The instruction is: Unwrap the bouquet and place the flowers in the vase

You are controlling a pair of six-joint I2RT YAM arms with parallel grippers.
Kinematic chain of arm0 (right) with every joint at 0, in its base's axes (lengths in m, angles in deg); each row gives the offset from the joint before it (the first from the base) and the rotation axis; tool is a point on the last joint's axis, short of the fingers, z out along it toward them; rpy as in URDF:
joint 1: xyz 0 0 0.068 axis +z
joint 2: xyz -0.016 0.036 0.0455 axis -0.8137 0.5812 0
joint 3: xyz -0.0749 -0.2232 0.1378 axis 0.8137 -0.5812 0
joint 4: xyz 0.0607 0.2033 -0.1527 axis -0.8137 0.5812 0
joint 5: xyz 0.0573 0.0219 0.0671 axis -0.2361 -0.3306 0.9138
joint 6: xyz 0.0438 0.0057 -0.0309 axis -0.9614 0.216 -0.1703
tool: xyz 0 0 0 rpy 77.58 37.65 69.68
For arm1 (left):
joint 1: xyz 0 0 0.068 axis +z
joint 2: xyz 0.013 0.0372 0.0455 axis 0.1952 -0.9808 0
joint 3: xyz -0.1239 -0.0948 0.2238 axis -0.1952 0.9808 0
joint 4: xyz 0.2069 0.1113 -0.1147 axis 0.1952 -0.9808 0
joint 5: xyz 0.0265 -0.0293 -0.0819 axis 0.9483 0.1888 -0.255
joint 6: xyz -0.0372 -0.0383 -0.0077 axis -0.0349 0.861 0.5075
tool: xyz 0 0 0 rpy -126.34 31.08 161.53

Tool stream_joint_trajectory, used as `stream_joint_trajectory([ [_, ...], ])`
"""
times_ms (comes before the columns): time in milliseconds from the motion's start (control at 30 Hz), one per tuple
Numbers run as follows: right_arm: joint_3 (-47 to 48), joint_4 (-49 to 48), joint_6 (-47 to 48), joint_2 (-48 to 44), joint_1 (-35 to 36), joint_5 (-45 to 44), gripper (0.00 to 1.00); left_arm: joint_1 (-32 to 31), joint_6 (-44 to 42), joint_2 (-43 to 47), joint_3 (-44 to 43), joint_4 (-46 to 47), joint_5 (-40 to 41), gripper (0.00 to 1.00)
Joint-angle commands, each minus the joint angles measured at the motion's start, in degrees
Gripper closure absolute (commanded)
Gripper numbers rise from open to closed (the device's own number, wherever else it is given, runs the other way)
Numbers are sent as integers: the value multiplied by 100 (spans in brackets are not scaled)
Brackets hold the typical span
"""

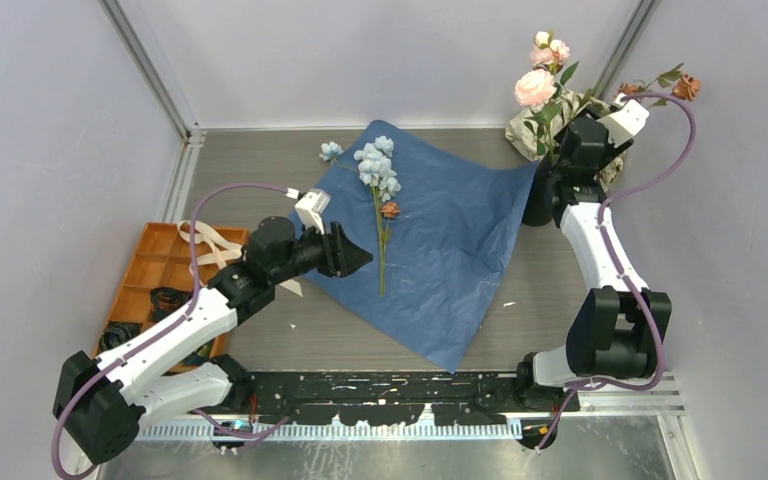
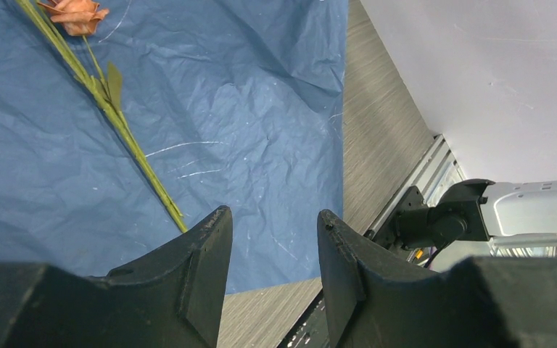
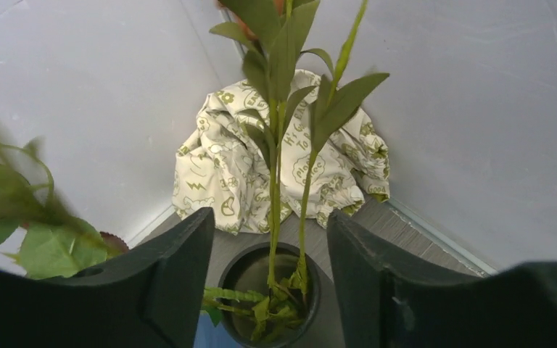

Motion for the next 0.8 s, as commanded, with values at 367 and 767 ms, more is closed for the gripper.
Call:
stream_joint_trajectory([
  [367, 184, 414, -180, -1686, -24, 583, 15, -17, 43, -352, -56, 308, 111, 53],
  [767, 779, 1364, -1046, -3357, -22, 2600, 24, -8, 278, -1054, -540, -130, 708, 54],
])
